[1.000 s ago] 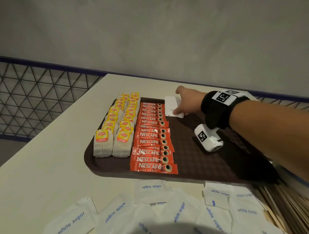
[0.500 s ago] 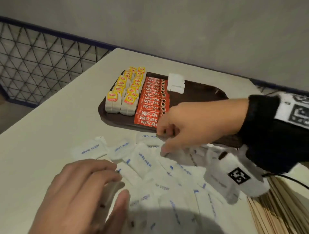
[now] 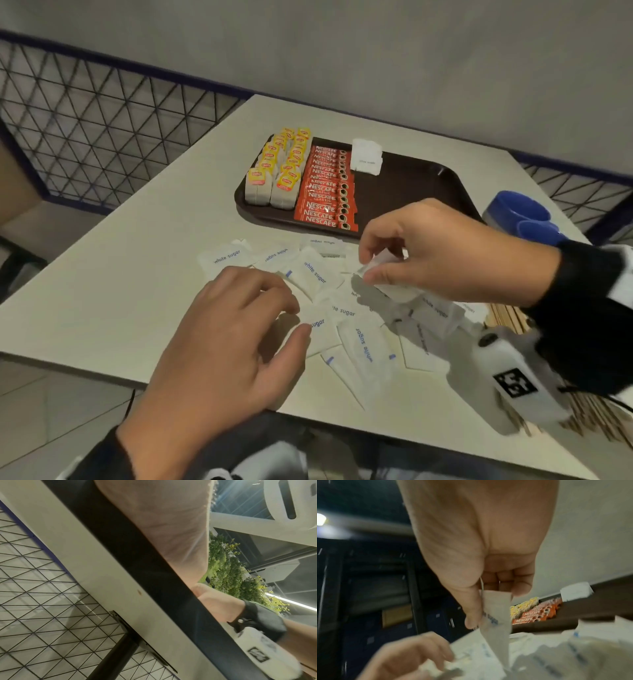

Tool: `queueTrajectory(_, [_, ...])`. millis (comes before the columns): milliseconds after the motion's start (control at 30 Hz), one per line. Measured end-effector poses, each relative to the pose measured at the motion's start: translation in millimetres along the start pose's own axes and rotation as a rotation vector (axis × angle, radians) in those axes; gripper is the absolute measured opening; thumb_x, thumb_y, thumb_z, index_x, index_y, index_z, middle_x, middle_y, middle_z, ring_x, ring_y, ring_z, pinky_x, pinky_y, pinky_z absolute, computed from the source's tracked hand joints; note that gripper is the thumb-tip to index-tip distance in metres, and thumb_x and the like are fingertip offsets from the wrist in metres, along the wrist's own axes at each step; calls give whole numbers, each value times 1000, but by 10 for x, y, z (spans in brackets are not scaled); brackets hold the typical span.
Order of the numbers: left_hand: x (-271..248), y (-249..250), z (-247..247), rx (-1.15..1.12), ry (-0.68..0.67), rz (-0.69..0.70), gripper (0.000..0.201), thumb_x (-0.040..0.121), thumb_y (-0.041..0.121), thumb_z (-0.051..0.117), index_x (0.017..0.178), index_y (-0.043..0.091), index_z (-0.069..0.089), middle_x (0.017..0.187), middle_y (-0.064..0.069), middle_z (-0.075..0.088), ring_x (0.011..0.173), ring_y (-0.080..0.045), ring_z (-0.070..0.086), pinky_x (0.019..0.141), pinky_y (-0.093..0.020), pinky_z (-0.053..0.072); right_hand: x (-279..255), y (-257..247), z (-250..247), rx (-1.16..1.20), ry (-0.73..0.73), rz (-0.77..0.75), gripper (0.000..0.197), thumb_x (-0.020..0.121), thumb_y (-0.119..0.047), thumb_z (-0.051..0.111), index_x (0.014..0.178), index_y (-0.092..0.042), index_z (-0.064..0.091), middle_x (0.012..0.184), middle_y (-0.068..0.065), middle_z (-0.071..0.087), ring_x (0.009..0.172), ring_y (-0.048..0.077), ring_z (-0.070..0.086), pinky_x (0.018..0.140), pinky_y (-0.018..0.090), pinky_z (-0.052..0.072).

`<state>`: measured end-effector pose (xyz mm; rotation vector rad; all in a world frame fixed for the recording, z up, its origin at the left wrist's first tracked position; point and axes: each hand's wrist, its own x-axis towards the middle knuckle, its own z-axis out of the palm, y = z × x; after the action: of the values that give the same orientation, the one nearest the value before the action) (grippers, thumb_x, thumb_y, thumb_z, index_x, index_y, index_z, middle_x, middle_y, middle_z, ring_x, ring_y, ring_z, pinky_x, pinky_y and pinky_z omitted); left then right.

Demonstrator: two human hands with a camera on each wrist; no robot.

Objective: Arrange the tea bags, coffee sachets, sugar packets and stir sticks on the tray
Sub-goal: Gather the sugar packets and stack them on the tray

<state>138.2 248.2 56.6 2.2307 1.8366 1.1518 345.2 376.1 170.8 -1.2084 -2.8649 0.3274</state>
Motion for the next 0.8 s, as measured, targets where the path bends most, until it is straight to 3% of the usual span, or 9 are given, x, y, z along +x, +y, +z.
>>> queueTrajectory(133, [-4,81,14,0,-34,69,20,85,32,72,99,19,73,103,6,65,96,-22,56,81,-42,46,-496,-91,138,516,152,155,24,73,-38,84,95,-36,75,80,-7,69,57,0,52,55,18,48])
queueTrajectory(233, [-33,288,76,-17,-218,161,33,84,37,70,115,27,70,118,11,62,110,-18,53,89,-41,44,-779,-72,485,659,270,265,15,81,-26,81,93,-34,75,84,-6,70,57,2,58,55,17,49])
queueTrajectory(267, [-36,356,115,10,-283,191,38,83,42,68,119,30,67,123,13,61,114,-17,51,92,-40,43,-858,-66,592,716,295,303,15,86,-22,77,94,-35,74,87,-5,69,57,9,62,54,23,54])
queueTrajectory(333, [-32,435,186,77,-376,225,45,83,54,62,124,35,62,127,18,58,117,-16,48,96,-39,39,-989,-60,786,883,346,396,19,93,-17,68,98,-35,71,92,1,65,52,30,62,51,54,56])
queueTrajectory(400, [-17,441,218,109,-405,216,49,85,63,58,127,37,61,128,20,58,117,-14,48,96,-38,38,-1078,-51,951,1051,422,463,23,96,-9,64,101,-30,69,94,3,60,47,30,56,49,64,50])
queueTrajectory(467, [-21,414,241,86,-399,200,50,88,63,57,130,35,60,128,21,57,117,-11,48,96,-36,37,-1122,-73,1036,1165,492,477,29,96,1,61,107,-25,67,98,5,57,50,21,55,48,60,52])
queueTrajectory(600, [-63,418,272,60,-359,196,40,92,48,61,127,29,61,120,19,60,113,-11,53,96,-27,34,-1169,-109,1070,1277,558,437,42,91,16,58,113,-20,62,97,2,61,53,11,58,38,31,51])
queueTrajectory(733, [-63,425,298,29,-262,245,18,95,31,64,113,26,68,107,15,62,103,-14,57,90,-29,40,-1201,-33,1128,1350,603,388,55,81,23,61,107,-25,67,102,11,66,59,19,55,37,30,45])
queueTrajectory(800, [-74,423,310,12,-167,265,13,95,23,64,106,22,72,105,9,63,100,-19,57,85,-33,43,-1220,6,1135,1411,600,336,52,78,25,62,103,-20,70,93,14,70,60,18,59,40,28,45])
